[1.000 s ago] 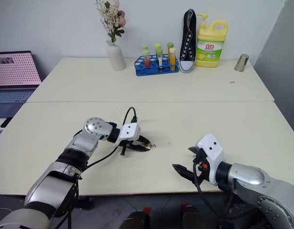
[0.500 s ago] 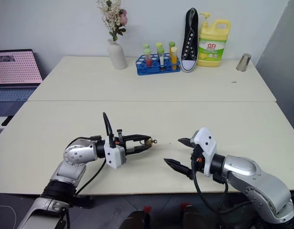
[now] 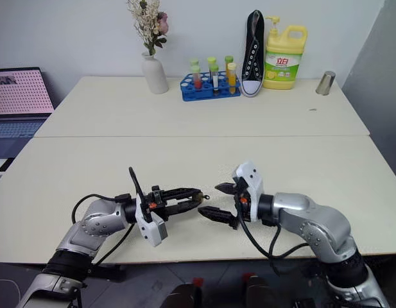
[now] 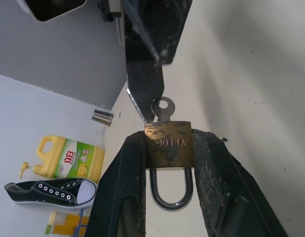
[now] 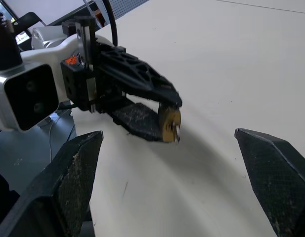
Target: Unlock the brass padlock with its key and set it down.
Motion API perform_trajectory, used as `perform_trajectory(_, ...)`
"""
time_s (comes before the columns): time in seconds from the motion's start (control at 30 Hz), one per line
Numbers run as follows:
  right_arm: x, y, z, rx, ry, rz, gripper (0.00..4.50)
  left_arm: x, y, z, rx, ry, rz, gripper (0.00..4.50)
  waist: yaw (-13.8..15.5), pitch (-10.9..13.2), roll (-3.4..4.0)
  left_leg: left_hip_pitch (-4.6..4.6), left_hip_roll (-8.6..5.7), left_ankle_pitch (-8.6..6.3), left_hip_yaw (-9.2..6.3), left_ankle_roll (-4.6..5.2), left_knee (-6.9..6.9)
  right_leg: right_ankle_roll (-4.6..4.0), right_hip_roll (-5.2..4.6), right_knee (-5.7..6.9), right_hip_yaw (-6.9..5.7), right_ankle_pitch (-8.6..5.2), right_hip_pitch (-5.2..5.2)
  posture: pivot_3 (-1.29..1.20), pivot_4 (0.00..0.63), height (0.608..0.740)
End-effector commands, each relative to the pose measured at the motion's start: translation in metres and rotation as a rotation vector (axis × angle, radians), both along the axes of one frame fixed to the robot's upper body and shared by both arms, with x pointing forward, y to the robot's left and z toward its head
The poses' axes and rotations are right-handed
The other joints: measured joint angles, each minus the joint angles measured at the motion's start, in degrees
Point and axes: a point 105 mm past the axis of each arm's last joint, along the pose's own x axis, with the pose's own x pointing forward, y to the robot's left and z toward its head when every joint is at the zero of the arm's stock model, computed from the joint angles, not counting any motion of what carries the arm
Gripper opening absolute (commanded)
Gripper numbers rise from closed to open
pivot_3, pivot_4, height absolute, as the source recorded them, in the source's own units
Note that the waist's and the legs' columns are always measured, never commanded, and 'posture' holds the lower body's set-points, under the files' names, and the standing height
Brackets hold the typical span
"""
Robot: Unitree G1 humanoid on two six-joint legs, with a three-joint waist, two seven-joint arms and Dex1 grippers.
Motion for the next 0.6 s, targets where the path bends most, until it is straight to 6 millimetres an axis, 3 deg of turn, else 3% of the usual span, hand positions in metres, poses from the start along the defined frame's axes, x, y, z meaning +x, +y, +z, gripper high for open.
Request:
perform_trajectory(0.03,-0.0004,0.0027,0.0064,0.005,-0.023,0.017,4.5,-0.0005,-0.0027,0.0113,-0.016,-0.049,-0.014,0.95,0.0,0.0,0.0,-0.01,0.0,0.0,0.0,0.0,0.0,0.0,0.0,0.0,0.0,0.0,0.0,0.0,0.15,0.74)
perform_trajectory(0.13,-0.0007,0.0033,0.0064,0.007,-0.019,0.022,4.5,0.0007,-0.0028,0.0118,-0.027,-0.044,-0.006,0.95,0.0,0.0,0.0,0.0,0.0,0.0,0.0,0.0,0.0,0.0,0.0,0.0,0.0,0.0,0.0,0.0,0.15,0.74)
perform_trajectory(0.23,-0.0004,0.0031,0.0057,-0.001,-0.018,0.023,3.93,0.0011,-0.0038,0.0116,-0.021,-0.052,-0.009,0.95,0.0,0.0,0.0,0.0,0.0,0.0,0.0,0.0,0.0,0.0,0.0,0.0,-0.01,0.0,0.0,0.0,0.15,0.74)
perform_trajectory(0.6,-0.0007,0.0048,0.0036,-0.018,-0.023,0.035,0.2,0.0023,-0.0104,0.0138,-0.035,-0.063,-0.017,0.95,0.0,0.0,0.0,0.0,0.0,0.0,0.0,0.0,-0.01,0.0,0.0,0.01,-0.01,0.0,0.0,0.0,0.15,0.74)
